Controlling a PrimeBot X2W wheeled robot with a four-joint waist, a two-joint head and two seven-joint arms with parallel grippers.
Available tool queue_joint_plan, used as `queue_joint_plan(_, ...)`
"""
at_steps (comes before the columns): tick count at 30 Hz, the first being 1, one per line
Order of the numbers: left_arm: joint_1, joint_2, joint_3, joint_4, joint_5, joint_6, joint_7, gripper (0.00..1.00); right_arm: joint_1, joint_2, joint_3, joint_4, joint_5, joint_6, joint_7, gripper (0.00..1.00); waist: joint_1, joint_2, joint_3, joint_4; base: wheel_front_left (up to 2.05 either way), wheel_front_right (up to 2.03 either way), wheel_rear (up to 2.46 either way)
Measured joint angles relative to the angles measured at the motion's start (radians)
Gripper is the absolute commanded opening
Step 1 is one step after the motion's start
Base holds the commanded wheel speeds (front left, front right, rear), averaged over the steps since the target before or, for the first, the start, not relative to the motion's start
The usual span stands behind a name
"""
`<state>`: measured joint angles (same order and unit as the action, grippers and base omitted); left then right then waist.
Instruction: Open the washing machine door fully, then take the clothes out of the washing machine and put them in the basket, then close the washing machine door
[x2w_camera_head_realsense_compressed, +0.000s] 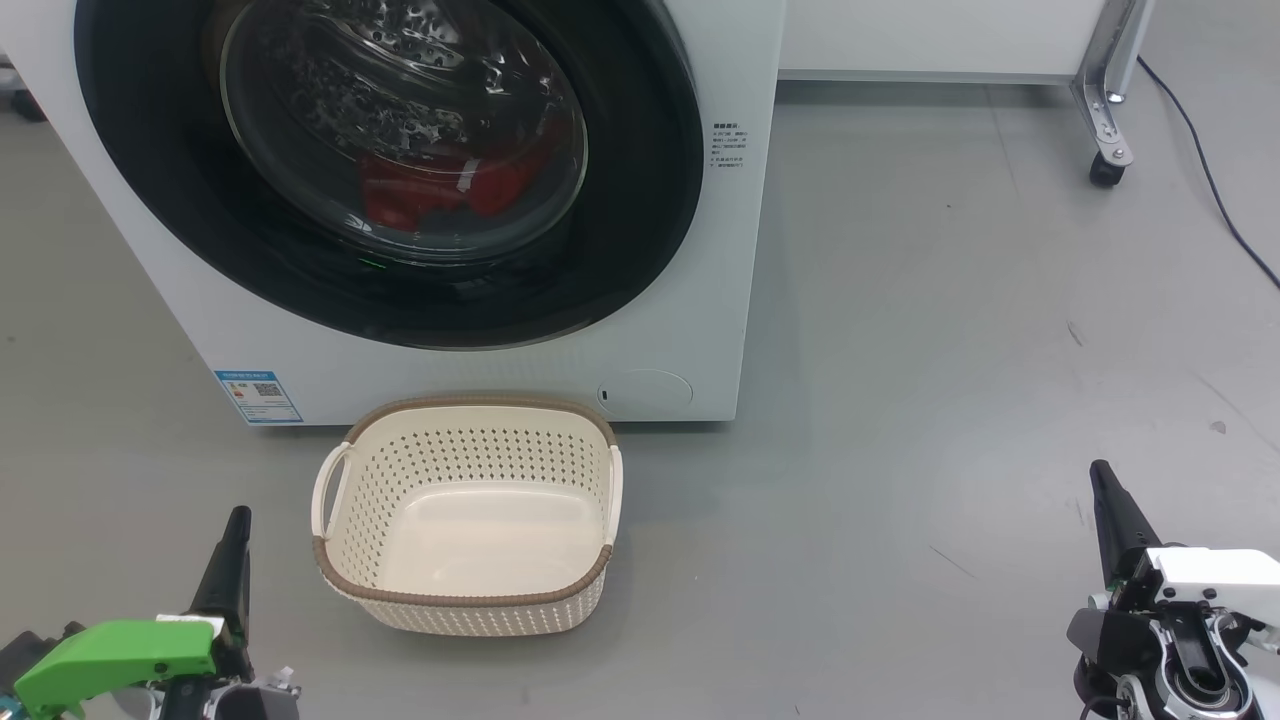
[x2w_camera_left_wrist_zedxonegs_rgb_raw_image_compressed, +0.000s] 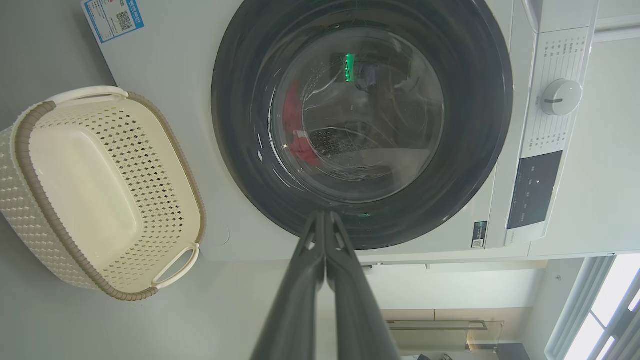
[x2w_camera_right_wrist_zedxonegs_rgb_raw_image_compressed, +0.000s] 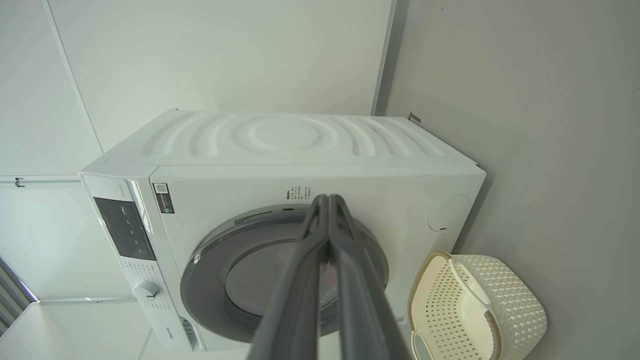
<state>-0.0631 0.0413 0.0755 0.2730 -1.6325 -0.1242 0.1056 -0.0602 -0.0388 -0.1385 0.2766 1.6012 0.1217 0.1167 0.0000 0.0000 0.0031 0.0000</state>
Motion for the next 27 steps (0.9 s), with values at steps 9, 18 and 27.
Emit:
queue_joint_plan(9, 0.000, 0.000, 0.000, 0.000, 0.000, 0.000, 0.000, 0.00, 0.000, 0.000, 0.000, 0.000, 0.000, 0.000, 0.000, 0.00, 0.0000, 0.0000, 0.000, 0.000, 0.00, 0.00, 0.00)
queue_joint_plan(18, 0.044, -0.028, -0.013, 0.063, -0.003, 0.000, -0.002, 1.00, 0.066, 0.033, 0.002, 0.059, 0.000, -0.001, -0.001, 1.00, 0.0000, 0.0000, 0.000, 0.000, 0.00, 0.00, 0.00)
queue_joint_plan(27, 0.044, -0.027, -0.019, 0.046, -0.002, 0.000, -0.030, 1.00, 0.065, 0.032, 0.017, 0.035, -0.011, -0.001, -0.034, 1.00, 0.0000, 0.0000, 0.000, 0.000, 0.00, 0.00, 0.00)
